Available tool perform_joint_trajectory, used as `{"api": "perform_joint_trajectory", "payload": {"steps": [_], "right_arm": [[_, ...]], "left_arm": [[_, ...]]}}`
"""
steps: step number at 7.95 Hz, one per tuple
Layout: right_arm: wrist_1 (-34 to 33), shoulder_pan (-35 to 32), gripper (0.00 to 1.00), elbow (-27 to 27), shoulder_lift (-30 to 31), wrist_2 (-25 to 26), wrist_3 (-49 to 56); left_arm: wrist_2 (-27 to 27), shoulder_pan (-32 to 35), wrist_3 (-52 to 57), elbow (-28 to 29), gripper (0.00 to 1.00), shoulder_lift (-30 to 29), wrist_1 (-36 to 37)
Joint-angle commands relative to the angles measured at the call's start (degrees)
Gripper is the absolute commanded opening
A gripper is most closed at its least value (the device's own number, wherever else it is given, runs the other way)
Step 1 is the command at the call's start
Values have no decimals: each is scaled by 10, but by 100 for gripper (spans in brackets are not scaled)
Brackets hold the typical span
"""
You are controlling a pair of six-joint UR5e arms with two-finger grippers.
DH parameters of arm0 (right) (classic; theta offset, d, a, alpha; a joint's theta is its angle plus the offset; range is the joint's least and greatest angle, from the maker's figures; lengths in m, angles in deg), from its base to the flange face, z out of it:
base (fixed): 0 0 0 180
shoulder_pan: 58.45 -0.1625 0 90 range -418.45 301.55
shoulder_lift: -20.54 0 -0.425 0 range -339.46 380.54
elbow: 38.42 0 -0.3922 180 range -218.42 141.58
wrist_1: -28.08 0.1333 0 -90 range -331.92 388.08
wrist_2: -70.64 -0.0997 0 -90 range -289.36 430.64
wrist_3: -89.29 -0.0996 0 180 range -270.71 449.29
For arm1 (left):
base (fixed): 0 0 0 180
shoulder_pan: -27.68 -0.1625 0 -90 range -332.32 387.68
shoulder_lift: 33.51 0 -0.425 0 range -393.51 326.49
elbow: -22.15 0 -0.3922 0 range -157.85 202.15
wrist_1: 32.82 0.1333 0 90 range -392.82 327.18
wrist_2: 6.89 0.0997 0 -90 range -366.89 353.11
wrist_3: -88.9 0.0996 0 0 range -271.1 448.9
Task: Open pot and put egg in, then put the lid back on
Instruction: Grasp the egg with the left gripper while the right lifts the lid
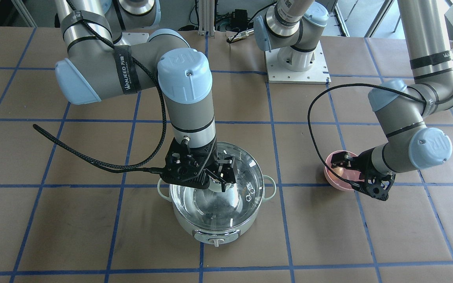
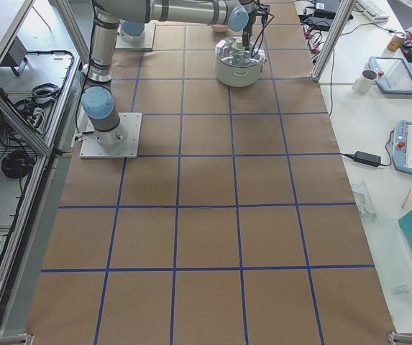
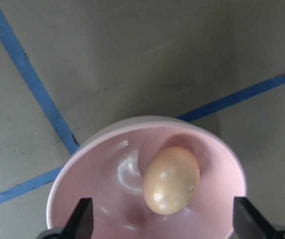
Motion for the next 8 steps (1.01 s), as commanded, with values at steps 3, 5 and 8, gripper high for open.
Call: {"api": "perform_joint_trajectory", "payload": {"steps": [3,5,8], "right_arm": [[6,-44,100,3,-17,20,-42],[13,-44,94,-1,-15,43,-18],[14,-44,32,-4,-15,35,-18]], "left_arm": [[-1,-16,-8,-18,100,-3,-1],[0,-16,-26,-12,100,-13,4],[2,-15,-56,-10,100,-19,7]]}}
